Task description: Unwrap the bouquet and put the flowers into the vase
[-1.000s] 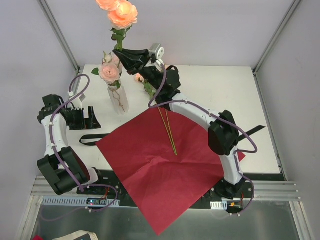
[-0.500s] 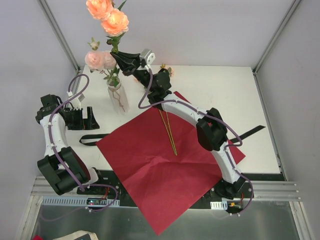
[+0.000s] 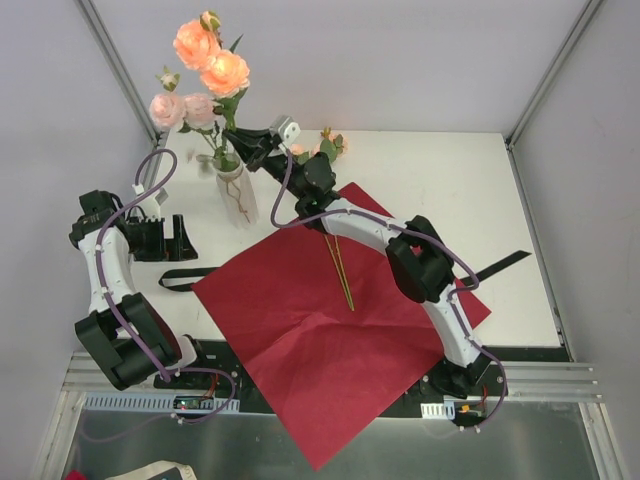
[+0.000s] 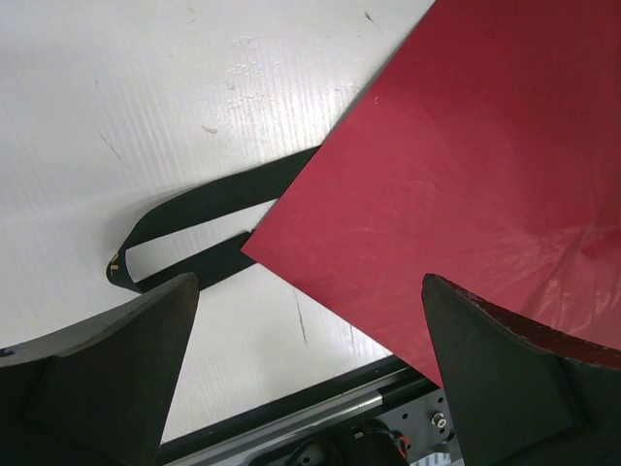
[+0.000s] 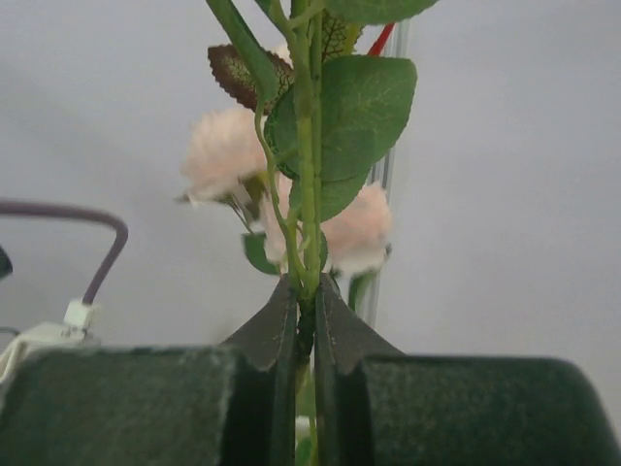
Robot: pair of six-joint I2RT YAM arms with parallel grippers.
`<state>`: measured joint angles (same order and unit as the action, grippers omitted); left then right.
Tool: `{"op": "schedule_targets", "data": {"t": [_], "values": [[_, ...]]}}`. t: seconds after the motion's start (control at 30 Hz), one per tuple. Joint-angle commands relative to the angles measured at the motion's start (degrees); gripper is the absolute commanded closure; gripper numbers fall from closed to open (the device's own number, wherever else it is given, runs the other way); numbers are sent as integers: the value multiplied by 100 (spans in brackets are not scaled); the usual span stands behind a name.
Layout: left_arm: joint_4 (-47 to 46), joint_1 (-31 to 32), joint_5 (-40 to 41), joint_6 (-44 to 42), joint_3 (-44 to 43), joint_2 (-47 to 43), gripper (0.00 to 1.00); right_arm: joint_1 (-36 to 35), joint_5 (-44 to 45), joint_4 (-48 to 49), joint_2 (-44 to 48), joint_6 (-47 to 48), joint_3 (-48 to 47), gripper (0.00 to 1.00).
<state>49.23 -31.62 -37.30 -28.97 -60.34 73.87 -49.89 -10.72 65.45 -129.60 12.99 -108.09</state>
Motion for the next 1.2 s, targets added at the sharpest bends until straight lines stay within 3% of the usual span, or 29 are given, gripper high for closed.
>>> {"op": "schedule_targets", "data": {"t": [0.0,0.5,1.17], "values": [[139,-90,-137,-179,-5,-57,1,23,149,520,628,-51,561,99],[139,-134,-93,-240,189,-223,1,128,202,1092,980,-983,-238,99],[166,-152,-155,-223,119,-188,1,190,263,601,419,-579,-344,99]]}}
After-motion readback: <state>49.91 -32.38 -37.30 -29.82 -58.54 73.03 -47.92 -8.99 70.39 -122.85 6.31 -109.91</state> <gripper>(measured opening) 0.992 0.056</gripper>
